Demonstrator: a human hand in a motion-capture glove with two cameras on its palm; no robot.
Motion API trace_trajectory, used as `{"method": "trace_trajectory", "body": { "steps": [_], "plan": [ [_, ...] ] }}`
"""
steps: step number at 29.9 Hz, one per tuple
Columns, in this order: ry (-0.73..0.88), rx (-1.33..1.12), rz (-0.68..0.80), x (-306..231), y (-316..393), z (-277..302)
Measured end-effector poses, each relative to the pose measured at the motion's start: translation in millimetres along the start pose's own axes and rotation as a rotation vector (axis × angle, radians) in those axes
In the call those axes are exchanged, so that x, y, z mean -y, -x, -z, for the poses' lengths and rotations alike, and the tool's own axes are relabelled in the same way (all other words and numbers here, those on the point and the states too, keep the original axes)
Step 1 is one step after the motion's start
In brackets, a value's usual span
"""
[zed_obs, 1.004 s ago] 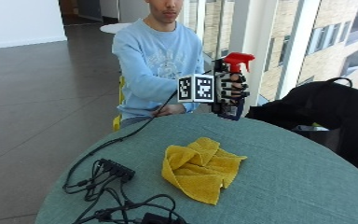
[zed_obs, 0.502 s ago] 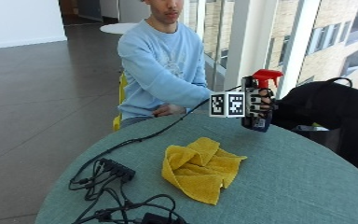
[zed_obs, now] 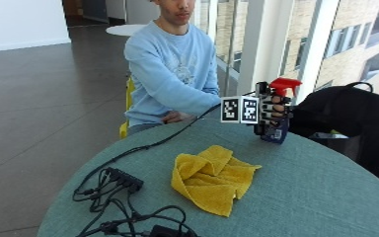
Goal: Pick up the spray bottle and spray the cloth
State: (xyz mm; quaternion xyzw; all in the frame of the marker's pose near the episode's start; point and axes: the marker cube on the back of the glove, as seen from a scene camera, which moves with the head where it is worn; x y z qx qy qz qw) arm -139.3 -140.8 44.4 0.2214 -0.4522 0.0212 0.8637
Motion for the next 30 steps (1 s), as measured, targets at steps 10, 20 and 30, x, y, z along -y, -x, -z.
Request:
{"method": "trace_trajectory", "body": {
  "steps": [10,20,30],
  "plan": [
    [0.103,-0.267,0.079,-37,18,99],
    [0.149,-0.71,0.085,-111,-34,199],
    [0.18,-0.875,0.091,-134,-68,217]
  ]
}}
